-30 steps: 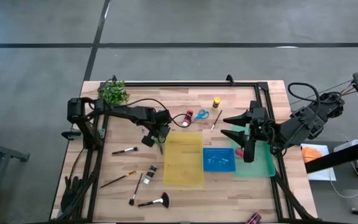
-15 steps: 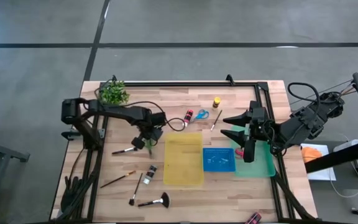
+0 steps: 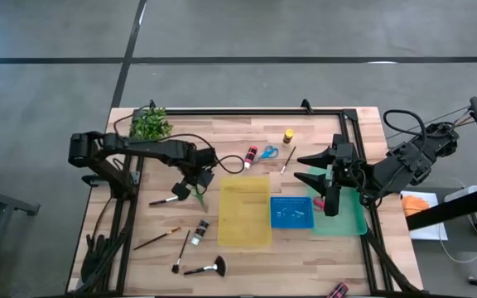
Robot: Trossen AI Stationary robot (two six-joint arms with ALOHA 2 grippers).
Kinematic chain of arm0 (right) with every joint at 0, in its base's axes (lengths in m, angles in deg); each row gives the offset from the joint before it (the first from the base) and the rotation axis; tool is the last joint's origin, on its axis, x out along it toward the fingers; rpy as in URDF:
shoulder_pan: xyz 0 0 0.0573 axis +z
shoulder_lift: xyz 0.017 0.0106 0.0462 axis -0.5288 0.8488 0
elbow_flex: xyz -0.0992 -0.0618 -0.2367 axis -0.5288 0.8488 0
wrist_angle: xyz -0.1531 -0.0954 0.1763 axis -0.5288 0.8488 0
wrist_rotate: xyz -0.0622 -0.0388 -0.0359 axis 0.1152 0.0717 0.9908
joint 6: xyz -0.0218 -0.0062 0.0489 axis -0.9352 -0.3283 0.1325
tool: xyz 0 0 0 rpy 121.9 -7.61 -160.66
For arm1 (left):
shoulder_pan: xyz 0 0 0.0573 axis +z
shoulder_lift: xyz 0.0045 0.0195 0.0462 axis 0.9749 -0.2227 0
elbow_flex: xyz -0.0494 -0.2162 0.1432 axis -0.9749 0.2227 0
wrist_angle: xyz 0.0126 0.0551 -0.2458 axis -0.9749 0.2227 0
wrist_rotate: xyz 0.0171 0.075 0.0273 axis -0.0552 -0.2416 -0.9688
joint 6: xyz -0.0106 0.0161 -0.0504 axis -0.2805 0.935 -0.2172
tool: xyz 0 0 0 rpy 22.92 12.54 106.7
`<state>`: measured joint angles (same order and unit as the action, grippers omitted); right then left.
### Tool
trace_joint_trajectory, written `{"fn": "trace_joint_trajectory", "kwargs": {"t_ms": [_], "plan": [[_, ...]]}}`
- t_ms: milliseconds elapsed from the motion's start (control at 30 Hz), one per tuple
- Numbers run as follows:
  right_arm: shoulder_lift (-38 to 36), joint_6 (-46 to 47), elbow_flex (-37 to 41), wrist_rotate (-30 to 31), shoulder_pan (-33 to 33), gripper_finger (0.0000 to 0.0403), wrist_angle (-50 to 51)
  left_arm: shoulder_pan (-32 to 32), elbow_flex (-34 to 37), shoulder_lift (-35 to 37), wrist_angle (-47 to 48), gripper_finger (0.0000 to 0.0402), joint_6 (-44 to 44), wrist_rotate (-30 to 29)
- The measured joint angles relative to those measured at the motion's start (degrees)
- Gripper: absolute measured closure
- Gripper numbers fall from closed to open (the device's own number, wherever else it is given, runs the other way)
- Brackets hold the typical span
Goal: Pick & Place Paint Supplies
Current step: Put the green scissors into the green bin
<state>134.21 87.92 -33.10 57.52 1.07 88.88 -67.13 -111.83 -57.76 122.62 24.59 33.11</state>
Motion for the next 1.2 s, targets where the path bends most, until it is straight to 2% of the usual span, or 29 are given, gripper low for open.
{"fn": "trace_joint_trajectory", "kwargs": {"t_ms": [400,600,867,1200], "plan": [[0.26,0.17,0.22,0.07,0.0,0.021,0.13,0.07,1.49,-5.4,-5.36,0.0401,-0.41,-0.02],[0.24,0.2,0.24,0.08,0.0,0.021,0.15,0.07,3.1,-5.44,-6.99,0.0401,-1.43,-0.01],[0.24,0.17,0.33,0.09,0.0,0.021,0.2,-0.26,3.69,-5.58,-8.14,0.037,-1.55,-0.02],[0.24,0.26,0.57,0.12,0.0,0.021,0.2,-1.39,3.44,-7.98,-8.86,0.0365,-1.73,-0.11]]}}
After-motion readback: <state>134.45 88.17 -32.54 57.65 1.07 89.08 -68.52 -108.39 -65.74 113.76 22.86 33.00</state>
